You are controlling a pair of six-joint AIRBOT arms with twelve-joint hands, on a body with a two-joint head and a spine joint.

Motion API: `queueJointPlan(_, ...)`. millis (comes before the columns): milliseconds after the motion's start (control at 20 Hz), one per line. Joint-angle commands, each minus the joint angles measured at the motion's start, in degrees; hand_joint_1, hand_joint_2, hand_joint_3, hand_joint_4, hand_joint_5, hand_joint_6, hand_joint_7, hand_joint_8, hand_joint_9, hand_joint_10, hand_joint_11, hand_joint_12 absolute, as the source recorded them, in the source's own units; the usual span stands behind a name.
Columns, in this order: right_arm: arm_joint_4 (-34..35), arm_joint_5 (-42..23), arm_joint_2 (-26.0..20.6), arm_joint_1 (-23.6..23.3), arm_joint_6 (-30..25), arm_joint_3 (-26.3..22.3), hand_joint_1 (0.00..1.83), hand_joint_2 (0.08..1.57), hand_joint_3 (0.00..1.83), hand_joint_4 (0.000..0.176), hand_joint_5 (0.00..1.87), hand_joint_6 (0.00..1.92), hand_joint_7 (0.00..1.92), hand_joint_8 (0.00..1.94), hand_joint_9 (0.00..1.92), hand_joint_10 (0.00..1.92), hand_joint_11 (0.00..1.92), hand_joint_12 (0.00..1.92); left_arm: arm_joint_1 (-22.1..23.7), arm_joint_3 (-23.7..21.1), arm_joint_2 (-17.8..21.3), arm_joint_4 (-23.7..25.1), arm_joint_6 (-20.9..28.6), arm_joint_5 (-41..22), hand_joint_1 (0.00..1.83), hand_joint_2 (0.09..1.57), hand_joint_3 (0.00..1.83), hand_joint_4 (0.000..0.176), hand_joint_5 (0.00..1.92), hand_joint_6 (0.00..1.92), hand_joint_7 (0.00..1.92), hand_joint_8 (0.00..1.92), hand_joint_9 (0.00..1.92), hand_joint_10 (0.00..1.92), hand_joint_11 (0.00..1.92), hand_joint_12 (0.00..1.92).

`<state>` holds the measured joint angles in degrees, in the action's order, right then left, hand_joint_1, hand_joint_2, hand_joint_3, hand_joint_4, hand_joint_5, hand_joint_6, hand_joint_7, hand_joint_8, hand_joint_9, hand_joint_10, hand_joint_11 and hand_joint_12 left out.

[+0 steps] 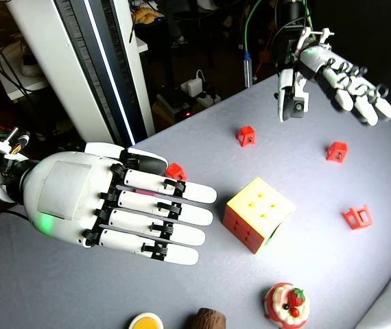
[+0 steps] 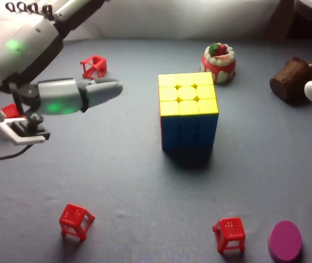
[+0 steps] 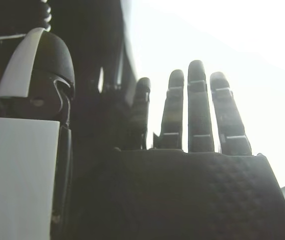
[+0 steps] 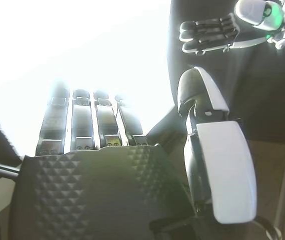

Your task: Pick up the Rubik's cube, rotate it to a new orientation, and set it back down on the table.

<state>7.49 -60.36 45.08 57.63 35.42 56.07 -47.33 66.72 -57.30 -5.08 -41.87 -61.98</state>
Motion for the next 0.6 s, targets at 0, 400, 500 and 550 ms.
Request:
queueJointPlan(0,1.0,-6.2,-0.3,-0.5,-0.3,0.1,0.60,1.28,0.03,0.000,0.00,0.00,0.00,0.00,0.00,0.00,0.00,0.01,1.2,0.6,-0.7,0.2,0.8,-4.9,0.45,1.00,0.02,0.102,0.00,0.00,0.00,0.00,0.00,0.00,0.00,0.00)
queueJointPlan(400,3.6,-4.9,-0.6,0.8,-0.3,-0.3,0.63,1.28,0.01,0.000,0.00,0.00,0.00,0.00,0.00,0.00,0.00,0.00,7.6,4.4,-5.1,2.0,3.4,12.2,0.53,0.92,0.00,0.020,0.00,0.00,0.00,0.00,0.00,0.00,0.02,0.01)
queueJointPlan(500,4.3,-4.8,-0.6,1.2,-0.3,-0.3,0.63,1.29,0.02,0.000,0.00,0.00,0.00,0.00,0.00,0.00,0.01,0.00,9.3,6.2,-7.0,2.8,4.9,16.4,0.59,0.87,0.00,0.048,0.00,0.00,0.00,0.00,0.00,0.00,0.02,0.01)
queueJointPlan(550,4.5,-4.7,-0.6,1.4,-0.3,-0.3,0.64,1.30,0.02,0.000,0.00,0.00,0.00,0.00,0.00,0.00,0.00,0.00,10.0,6.7,-7.8,2.8,4.9,18.5,0.60,0.82,0.02,0.030,0.00,0.00,0.00,0.00,0.00,0.00,0.00,0.14)
